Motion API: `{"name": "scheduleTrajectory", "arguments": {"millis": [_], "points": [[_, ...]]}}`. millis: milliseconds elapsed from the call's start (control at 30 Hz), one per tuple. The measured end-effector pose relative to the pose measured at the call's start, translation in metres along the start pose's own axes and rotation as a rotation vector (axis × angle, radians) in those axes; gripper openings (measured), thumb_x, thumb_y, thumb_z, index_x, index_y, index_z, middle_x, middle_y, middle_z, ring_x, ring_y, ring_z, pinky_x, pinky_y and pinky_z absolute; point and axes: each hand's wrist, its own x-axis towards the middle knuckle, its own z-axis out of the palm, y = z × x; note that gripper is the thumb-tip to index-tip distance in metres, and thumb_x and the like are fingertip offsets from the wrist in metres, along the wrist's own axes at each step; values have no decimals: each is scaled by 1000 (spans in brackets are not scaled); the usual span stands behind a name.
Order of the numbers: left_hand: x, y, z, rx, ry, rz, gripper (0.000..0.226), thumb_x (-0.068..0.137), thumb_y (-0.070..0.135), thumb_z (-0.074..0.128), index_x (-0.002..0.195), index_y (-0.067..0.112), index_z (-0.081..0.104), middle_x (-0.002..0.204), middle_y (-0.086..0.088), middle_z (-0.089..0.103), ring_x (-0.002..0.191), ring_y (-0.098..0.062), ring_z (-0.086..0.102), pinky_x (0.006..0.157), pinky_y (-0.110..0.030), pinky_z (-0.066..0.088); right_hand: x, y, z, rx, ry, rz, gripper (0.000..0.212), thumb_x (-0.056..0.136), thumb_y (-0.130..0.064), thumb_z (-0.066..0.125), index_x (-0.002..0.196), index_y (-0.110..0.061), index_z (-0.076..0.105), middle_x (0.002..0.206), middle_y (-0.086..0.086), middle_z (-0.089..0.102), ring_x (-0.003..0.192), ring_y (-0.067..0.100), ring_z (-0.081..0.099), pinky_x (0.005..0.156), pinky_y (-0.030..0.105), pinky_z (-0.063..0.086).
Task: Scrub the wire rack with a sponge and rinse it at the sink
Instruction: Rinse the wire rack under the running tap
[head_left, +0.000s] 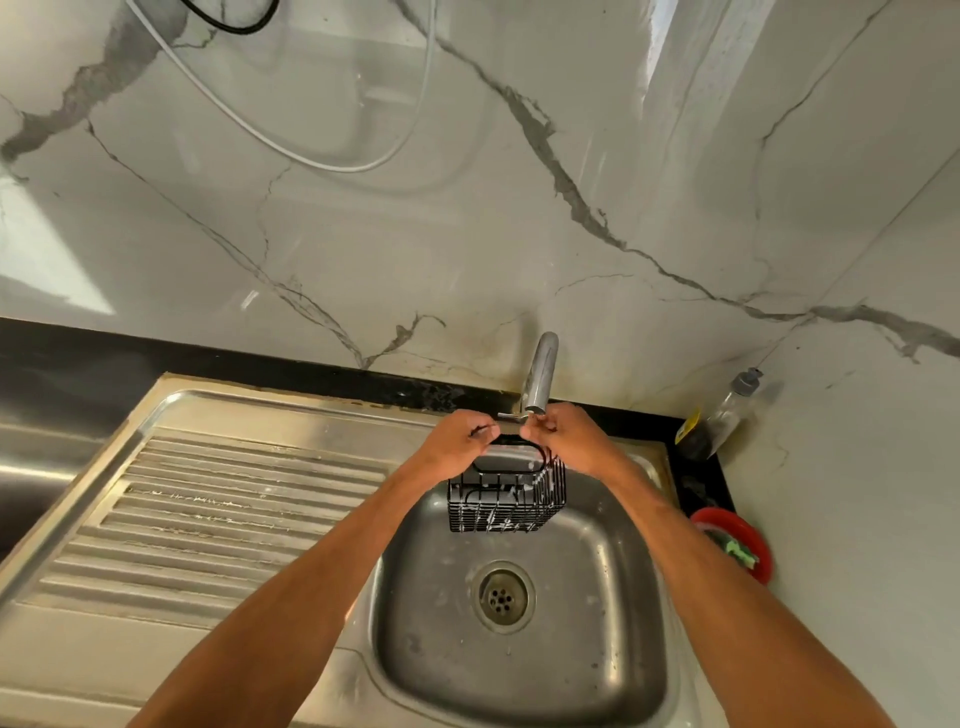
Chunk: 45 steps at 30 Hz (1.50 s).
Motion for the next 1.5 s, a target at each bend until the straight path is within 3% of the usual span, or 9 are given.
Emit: {"name": "scheduleTrajectory", "arguments": {"millis": [100, 400, 533, 733, 833, 967, 1100, 1333, 1500], "points": [[0, -3, 8, -66, 7, -27, 29, 103, 21, 55, 87, 0, 67, 71, -4, 59, 66, -15, 51, 73, -33, 42, -5, 11, -11, 69, -32, 5, 13, 96, -15, 63, 94, -4, 69, 79, 7, 68, 70, 11, 64, 79, 30, 53], [6, 12, 12, -35, -97, -23, 27, 104, 22, 55, 86, 5, 66, 69, -3, 52, 65, -16, 45, 65, -33, 34, 0, -3, 9, 76, 70, 50, 16, 94, -20, 67, 85, -8, 70, 73, 10, 68, 64, 13, 63, 71, 31, 53], [3, 7, 2, -283, -38, -115, 25, 103, 17, 56, 80, 18, 64, 68, 5, 50, 68, -10, 45, 70, -25, 34, -12, 1, -7, 382, 33, 31, 24, 98, -27, 60, 81, -12, 69, 79, 18, 70, 80, 26, 68, 73, 10, 45], [6, 12, 6, -255, -59, -70, 25, 105, 25, 51, 90, 11, 65, 78, -9, 58, 81, -21, 53, 85, -39, 45, 0, -10, 8, 457, 49, 45, 19, 98, -21, 62, 84, -8, 66, 64, -4, 61, 57, 3, 55, 62, 19, 46], [5, 20, 10, -354, -34, -60, 29, 106, 26, 49, 97, 4, 66, 87, -11, 60, 80, -18, 50, 80, -34, 42, 2, -12, 11, 495, 54, 4, 26, 99, -25, 61, 91, -2, 66, 69, 0, 61, 61, 6, 55, 59, 18, 47], [6, 6, 3, -547, 3, -146, 31, 106, 20, 50, 76, 15, 57, 61, 14, 55, 61, -1, 49, 83, -31, 36, -6, 7, 5, 556, -22, 11, 29, 103, -21, 51, 104, 4, 65, 88, 9, 65, 81, 14, 61, 78, 21, 48], [5, 0, -2, -617, 71, -140, 30, 105, 25, 52, 77, 19, 62, 73, 2, 56, 78, -14, 50, 88, -35, 34, -7, 14, 7, 564, -51, 41, 16, 102, -10, 51, 92, -6, 63, 79, 5, 62, 71, 12, 57, 73, 27, 45], [14, 1, 9, -10, -5, 47, 19, 103, 28, 56, 87, 18, 56, 78, -1, 58, 70, -15, 52, 67, -28, 41, 0, 11, 21, 474, -59, 51, 15, 96, -5, 60, 96, 10, 65, 76, 14, 65, 62, 15, 57, 59, 22, 47], [10, 5, 6, -23, 31, 42, 26, 103, 24, 56, 78, 22, 59, 66, 7, 51, 58, -6, 45, 59, -21, 35, 3, 10, 16, 444, -81, 18, 20, 97, -12, 62, 98, 8, 68, 76, 11, 68, 59, 14, 60, 58, 20, 47]]}}
